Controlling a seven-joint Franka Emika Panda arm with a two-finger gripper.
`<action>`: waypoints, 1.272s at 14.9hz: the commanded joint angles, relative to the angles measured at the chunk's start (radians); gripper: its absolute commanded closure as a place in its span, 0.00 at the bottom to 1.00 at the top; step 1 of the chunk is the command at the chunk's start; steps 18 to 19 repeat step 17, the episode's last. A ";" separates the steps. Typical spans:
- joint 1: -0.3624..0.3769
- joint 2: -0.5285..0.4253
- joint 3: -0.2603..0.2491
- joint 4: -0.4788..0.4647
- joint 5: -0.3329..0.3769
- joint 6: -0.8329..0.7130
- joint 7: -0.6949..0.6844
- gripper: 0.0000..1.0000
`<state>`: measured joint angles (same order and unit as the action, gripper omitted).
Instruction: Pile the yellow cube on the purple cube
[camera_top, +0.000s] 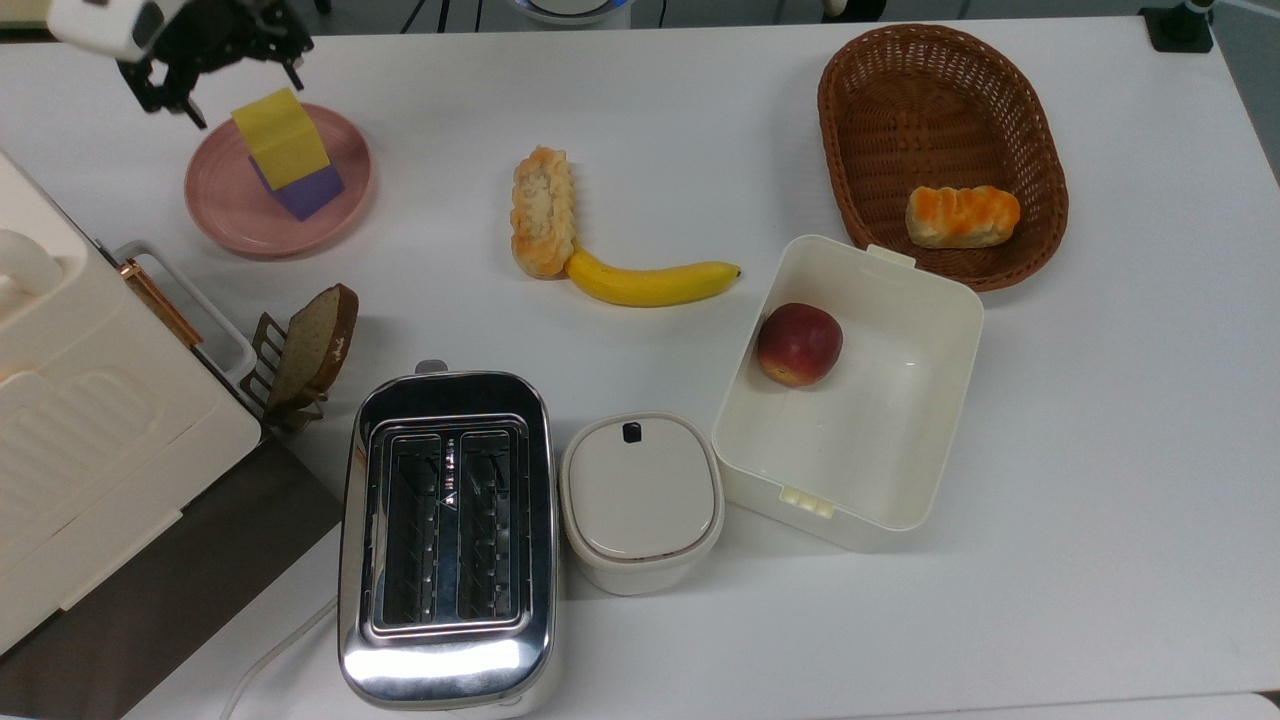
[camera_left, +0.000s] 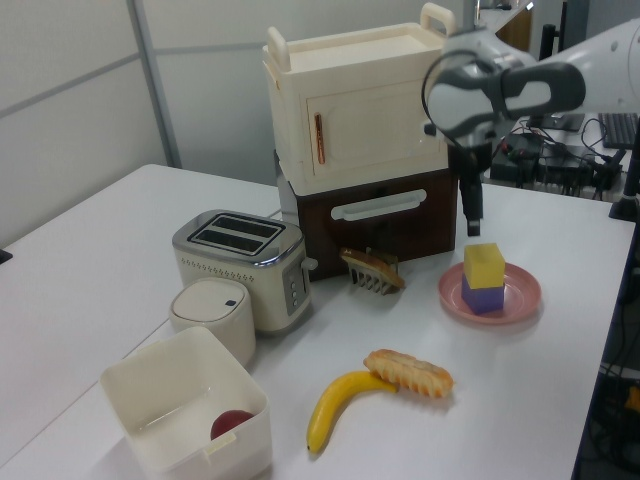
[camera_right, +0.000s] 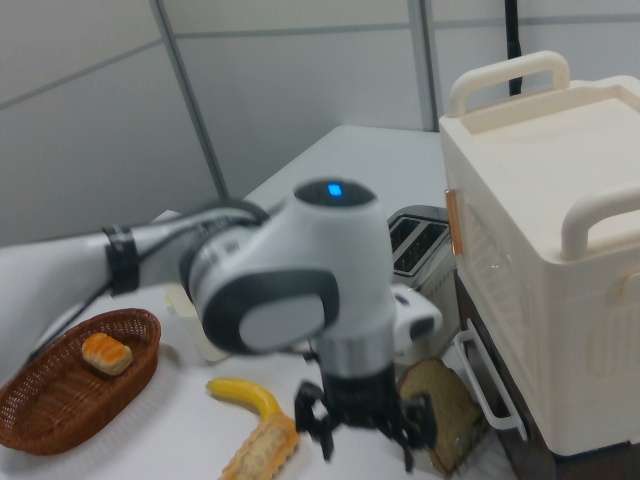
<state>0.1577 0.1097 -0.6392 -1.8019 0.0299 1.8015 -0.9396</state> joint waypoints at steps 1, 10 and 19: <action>0.026 -0.013 0.076 0.163 0.002 -0.206 0.210 0.00; -0.188 -0.079 0.665 0.245 -0.130 -0.338 0.852 0.00; -0.219 -0.084 0.664 0.250 -0.039 -0.326 1.016 0.00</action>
